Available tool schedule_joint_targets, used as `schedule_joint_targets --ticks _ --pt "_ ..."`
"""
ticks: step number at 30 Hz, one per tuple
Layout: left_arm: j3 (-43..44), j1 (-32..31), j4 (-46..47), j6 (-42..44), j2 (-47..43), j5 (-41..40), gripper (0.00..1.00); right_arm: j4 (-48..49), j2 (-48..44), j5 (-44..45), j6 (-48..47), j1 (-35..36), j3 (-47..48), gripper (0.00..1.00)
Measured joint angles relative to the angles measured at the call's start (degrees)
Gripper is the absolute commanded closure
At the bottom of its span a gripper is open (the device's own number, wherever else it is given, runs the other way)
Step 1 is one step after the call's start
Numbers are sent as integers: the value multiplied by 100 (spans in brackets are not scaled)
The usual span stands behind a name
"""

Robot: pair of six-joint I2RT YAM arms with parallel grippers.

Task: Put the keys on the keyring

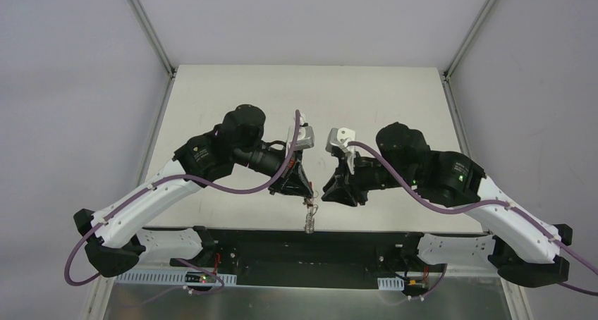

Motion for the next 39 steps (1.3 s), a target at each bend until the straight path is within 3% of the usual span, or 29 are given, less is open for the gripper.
schedule_joint_targets --ticks 13,39 --pt "179 0 -533 179 61 133 100 190 313 -361 24 -96 136 79" --pt "179 0 -662 197 9 138 100 431 503 -662 48 -116 136 79"
